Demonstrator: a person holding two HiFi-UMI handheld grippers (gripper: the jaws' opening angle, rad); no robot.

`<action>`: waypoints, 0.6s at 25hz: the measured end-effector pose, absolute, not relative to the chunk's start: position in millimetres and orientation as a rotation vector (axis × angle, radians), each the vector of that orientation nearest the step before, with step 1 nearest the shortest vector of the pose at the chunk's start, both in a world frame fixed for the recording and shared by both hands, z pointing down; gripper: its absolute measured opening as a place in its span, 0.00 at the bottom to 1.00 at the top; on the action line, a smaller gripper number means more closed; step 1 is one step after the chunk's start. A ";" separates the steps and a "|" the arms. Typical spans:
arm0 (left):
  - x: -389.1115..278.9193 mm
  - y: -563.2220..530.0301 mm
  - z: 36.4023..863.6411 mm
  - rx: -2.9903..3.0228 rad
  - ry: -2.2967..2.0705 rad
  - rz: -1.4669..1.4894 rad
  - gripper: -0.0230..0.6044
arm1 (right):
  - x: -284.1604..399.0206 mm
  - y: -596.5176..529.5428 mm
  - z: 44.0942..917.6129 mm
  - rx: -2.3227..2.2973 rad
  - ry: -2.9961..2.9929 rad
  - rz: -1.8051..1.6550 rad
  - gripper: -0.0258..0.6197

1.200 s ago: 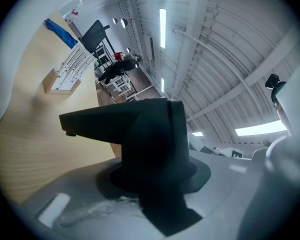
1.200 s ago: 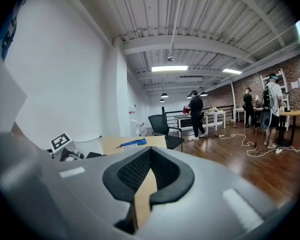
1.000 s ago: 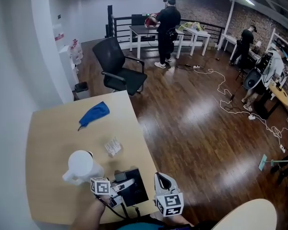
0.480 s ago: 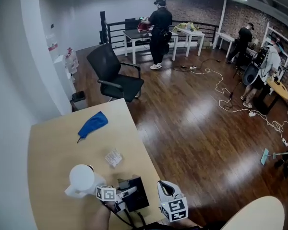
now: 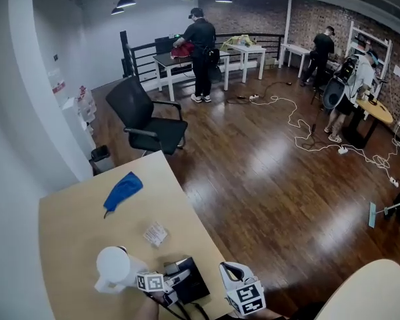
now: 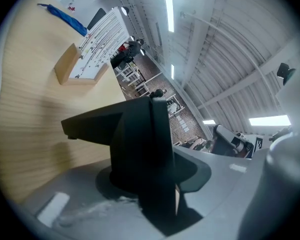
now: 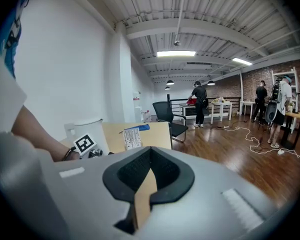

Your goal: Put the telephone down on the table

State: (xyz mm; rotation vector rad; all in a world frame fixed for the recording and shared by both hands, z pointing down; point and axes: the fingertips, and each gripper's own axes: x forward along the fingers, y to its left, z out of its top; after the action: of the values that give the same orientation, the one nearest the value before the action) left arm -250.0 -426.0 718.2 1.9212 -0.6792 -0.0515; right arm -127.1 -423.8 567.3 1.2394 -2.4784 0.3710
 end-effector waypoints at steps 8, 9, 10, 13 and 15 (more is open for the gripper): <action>-260.5 -423.1 726.2 1.866 -0.792 -0.093 0.47 | -131.2 -411.9 566.9 1.256 -2.476 0.398 0.03; -263.3 -423.1 727.6 1.870 -0.818 -0.090 0.49 | -132.4 -410.6 567.6 1.254 -2.476 0.398 0.03; -265.8 -423.6 729.1 1.873 -0.841 -0.083 0.49 | -133.3 -409.9 567.7 1.255 -2.474 0.398 0.03; -273.9 -423.2 733.1 1.842 -0.915 -0.071 0.53 | -135.7 -409.3 566.2 1.267 -2.473 0.393 0.03; -282.1 -419.1 733.8 1.808 -0.973 -0.084 0.53 | -140.8 -408.5 565.3 1.262 -2.482 0.398 0.03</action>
State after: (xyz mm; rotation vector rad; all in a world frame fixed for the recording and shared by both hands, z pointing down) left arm -282.1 -419.1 733.8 1.8082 -0.9729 -0.0843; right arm -140.8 -408.5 565.3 1.2621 -2.4817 0.3979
